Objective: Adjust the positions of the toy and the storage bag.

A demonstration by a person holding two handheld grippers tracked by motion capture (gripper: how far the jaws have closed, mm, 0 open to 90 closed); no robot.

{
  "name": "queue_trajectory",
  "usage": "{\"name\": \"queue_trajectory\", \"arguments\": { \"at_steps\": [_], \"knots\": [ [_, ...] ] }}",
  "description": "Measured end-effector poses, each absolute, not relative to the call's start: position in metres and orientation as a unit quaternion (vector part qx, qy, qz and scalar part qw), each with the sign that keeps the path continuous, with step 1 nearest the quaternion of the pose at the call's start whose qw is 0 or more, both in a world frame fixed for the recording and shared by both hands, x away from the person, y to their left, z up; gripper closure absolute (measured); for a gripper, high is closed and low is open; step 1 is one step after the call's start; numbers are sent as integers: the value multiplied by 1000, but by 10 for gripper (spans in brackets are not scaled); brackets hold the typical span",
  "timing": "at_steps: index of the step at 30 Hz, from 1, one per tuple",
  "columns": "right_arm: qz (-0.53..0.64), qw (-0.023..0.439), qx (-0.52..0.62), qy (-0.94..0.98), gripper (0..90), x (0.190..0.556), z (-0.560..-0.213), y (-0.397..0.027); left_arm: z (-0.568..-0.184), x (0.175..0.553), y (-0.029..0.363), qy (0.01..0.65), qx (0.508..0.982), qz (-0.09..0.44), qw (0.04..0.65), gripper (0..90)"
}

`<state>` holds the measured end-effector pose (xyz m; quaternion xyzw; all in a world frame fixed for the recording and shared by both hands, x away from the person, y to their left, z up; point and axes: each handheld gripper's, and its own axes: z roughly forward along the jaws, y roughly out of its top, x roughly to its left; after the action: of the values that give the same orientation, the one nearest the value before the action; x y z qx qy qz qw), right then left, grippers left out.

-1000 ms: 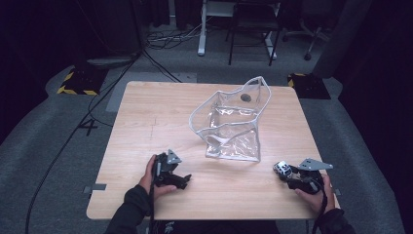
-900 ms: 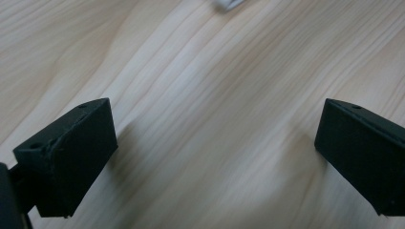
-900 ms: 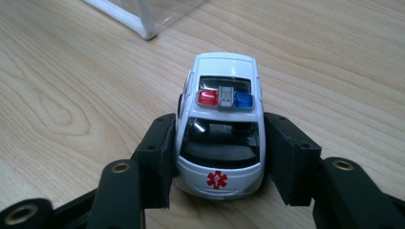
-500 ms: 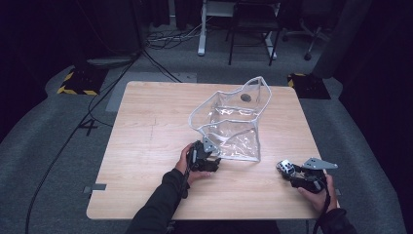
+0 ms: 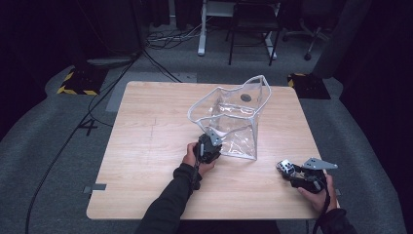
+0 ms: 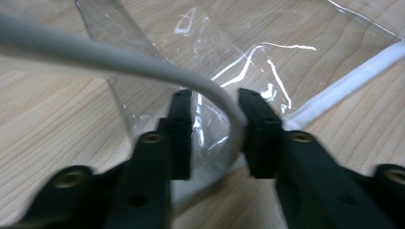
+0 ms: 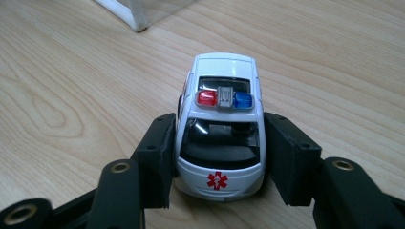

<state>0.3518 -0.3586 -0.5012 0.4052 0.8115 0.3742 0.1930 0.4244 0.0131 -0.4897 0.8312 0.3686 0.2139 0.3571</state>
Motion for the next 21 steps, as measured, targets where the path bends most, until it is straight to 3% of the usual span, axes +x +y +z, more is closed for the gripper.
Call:
{"name": "queue_trajectory", "arguments": {
  "at_steps": [3, 6, 21],
  "knots": [
    [375, 193, 405, 811, 478, 352, -501, -359, -486, 423, 17, 368, 829, 226, 354, 830],
    [375, 193, 406, 811, 478, 352, -501, -358, -484, 420, 21, 360, 835, 237, 342, 854],
    [373, 194, 401, 814, 478, 353, -501, -360, -482, 366, 52, 318, 857, 195, 355, 815]
  ]
}}
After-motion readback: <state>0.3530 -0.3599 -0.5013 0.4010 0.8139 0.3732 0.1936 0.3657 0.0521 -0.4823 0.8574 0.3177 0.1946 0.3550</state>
